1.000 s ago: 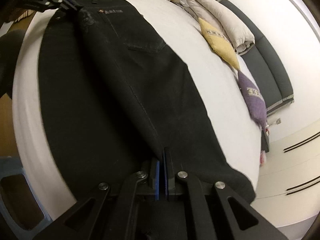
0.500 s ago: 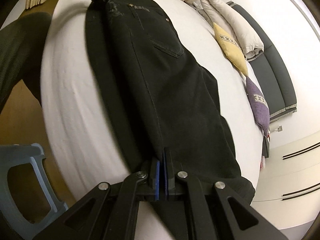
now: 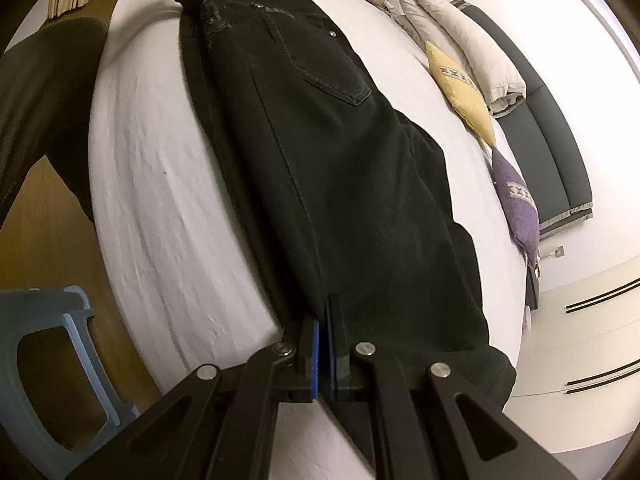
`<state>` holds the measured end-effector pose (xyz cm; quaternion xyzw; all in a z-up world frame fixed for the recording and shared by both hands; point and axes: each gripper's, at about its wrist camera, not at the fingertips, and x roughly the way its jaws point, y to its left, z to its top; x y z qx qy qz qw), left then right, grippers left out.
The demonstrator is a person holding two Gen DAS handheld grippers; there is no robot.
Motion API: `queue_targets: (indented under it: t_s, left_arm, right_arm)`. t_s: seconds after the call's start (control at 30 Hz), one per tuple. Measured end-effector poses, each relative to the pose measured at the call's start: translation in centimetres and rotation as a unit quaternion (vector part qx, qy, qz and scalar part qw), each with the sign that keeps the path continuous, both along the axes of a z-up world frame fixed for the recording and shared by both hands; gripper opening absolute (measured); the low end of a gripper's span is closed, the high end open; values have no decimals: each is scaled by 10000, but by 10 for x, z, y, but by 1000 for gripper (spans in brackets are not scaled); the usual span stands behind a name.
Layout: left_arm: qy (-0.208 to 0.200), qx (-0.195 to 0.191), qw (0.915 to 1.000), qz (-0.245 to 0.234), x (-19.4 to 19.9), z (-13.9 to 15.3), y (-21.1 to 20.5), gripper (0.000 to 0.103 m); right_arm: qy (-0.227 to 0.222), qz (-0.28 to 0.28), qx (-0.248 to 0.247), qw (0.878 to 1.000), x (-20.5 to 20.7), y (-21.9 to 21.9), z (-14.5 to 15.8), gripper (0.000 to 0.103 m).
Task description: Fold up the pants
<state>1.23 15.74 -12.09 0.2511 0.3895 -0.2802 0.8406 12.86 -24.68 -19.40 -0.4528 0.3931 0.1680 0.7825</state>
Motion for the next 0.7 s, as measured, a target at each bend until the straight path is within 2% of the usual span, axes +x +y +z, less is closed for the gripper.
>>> queue_targets:
  t_s: [0.1,0.23,0.4,0.5,0.57,0.63,0.7]
  left_arm:
    - [50,26,10000,67,5,-8,-1,9]
    - [-13,156,9999,26,2,-5,-3,10]
    - [50,136,9998,117,4,-5,-6,12]
    - [195,193,9995,185,8,-3,-8,15]
    - [339,245,9988,252,9,0,-8,16]
    - [481,169,9981,356,8,10,-4,16]
    - [632,5,9968,487,6,21,-2,16]
  right_arm:
    - [-59,88,-221,9997,-1,6,-8,4]
    - [-89,68,-107,9999,-6,4,-6,4]
    - [-152,78,-139,9998,-9,7,-14,5]
    - [-274,109,-134,9995,-12,7,-16,7]
    - [-490,187,-325,9981,-19,10,-20,7]
    - [-610,160,-400,9972,-23,11,-21,7]
    - [-550,24,-199,9983,-23,8,-15,10]
